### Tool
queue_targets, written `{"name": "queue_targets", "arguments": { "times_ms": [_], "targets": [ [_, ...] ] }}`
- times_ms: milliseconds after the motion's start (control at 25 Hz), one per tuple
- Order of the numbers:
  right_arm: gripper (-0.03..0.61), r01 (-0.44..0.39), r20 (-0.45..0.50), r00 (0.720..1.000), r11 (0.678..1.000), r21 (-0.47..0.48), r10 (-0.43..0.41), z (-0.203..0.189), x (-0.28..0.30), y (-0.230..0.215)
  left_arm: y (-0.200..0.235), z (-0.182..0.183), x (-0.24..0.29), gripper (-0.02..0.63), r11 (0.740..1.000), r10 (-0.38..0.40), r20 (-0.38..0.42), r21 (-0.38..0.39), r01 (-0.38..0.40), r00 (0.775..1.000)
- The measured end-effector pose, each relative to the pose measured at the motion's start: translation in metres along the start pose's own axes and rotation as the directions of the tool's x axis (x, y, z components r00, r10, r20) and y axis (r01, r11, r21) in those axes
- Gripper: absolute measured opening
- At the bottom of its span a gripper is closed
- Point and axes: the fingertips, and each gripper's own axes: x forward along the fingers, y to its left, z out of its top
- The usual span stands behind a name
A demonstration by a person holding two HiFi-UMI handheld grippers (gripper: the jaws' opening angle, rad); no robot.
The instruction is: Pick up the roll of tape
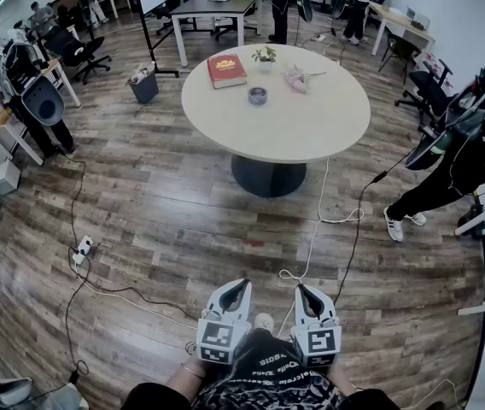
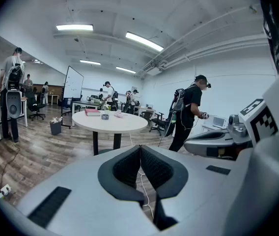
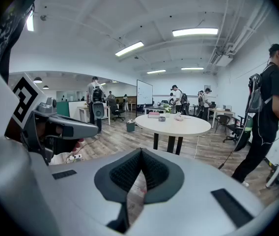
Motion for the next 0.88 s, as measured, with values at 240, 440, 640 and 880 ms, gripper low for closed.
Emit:
{"name": "queue_targets", "arguments": {
  "times_ms": [240,440,640,880],
  "targets": [
    [0.006,0.001,-0.005,1.000,1.000,-0.005,-0.001,-0.0017,0.0007,0.0019,0.0037,-0.0019,-0.0035,0.021,1.000,0.009,0.004,-0.010,-0.009,1.000],
    [0.006,-0.001,-0.001,1.000,1.000,-0.011,0.001,-0.0013,0.0019,0.0042,0.0071,-0.0020,-0.0054,0.021,1.000,0.015,0.008,-0.008,-0.015,1.000],
    [0.008,-0.009,0.030,1.000,1.000,0.029,0.008,0.0016,-0.0004,-0.0001,0.0059,-0.0007,-0.0075,0.021,1.000,0.016,0.019,-0.020,-0.016,1.000],
    [0.169,-0.043,0.039,0.998,0.998,0.055,0.041,0.0018,-0.0002,-0.0037,0.0068,0.0043,-0.0064,0.025,0.999,0.023,0.042,-0.049,-0.021,0.999]
  ]
}}
